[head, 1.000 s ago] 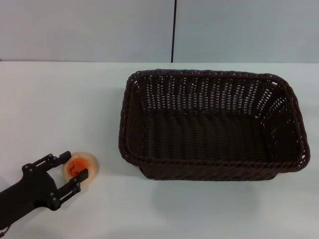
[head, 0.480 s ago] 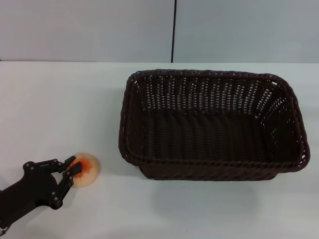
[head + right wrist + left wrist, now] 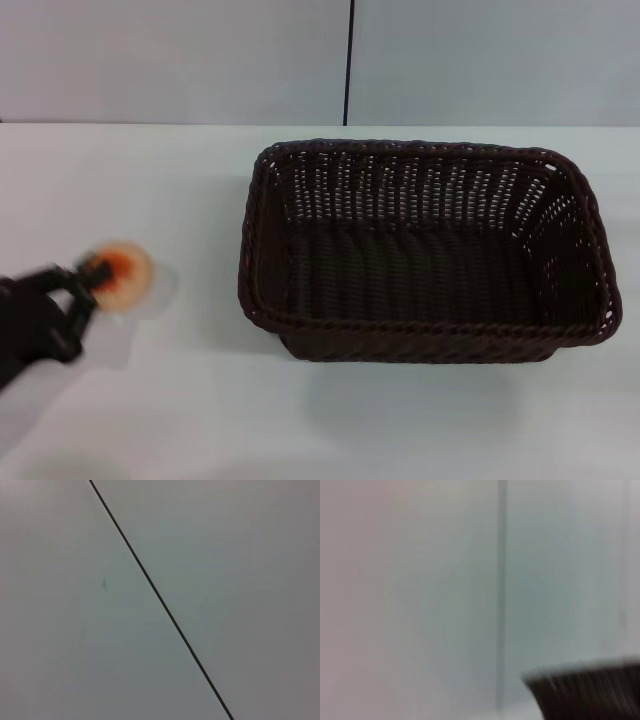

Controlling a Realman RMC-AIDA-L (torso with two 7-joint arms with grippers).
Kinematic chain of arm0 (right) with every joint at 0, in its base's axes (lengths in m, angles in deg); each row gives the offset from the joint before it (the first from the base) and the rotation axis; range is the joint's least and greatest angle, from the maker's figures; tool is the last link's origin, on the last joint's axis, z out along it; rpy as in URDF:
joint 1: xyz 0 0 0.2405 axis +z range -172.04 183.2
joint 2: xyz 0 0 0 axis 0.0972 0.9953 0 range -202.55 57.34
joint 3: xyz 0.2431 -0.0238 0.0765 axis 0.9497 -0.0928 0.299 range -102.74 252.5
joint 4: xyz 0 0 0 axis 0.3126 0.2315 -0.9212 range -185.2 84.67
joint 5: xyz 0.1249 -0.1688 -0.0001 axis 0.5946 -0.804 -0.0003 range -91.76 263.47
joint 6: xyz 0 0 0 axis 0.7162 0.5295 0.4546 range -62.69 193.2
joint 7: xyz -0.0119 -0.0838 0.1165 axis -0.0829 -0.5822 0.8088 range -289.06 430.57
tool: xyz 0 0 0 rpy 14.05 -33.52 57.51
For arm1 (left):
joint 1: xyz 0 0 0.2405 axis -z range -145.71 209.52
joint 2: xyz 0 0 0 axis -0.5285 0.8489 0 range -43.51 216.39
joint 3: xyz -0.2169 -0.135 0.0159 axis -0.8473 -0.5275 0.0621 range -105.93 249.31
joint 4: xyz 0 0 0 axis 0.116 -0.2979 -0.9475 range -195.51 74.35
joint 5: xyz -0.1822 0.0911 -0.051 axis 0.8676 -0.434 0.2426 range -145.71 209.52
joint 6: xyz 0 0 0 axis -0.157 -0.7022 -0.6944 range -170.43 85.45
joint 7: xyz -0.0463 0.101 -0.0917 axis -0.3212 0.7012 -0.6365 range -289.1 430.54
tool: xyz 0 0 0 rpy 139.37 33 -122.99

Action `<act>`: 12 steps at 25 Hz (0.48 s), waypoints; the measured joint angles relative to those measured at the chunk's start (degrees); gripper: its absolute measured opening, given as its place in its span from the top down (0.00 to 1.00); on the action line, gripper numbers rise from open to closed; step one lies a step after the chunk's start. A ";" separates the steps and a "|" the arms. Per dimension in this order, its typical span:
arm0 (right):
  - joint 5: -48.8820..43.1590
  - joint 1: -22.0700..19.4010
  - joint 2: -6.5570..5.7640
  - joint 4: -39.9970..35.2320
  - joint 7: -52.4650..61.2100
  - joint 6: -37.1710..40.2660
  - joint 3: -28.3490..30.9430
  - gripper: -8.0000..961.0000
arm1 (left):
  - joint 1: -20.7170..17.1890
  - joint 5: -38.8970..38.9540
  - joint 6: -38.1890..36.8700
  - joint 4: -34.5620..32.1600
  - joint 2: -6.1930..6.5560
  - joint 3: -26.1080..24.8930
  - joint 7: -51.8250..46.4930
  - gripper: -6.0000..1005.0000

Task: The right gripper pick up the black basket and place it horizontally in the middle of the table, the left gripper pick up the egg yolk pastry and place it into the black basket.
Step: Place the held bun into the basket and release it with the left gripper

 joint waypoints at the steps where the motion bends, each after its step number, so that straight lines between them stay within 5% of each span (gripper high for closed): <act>1: 0.00 -0.22 0.01 0.00 0.00 0.21 0.00 0.53 | 0.31 0.36 -3.35 0.30 0.01 -4.86 -1.25 0.92; 7: 0.10 -0.48 0.25 0.34 0.00 0.76 0.01 0.53 | 3.12 1.25 -6.24 6.17 -0.15 -11.95 -2.50 0.94; 12: 0.37 -0.26 0.28 1.95 0.03 1.01 0.12 0.53 | 8.34 0.01 -4.67 11.63 -0.53 -9.98 -2.48 0.95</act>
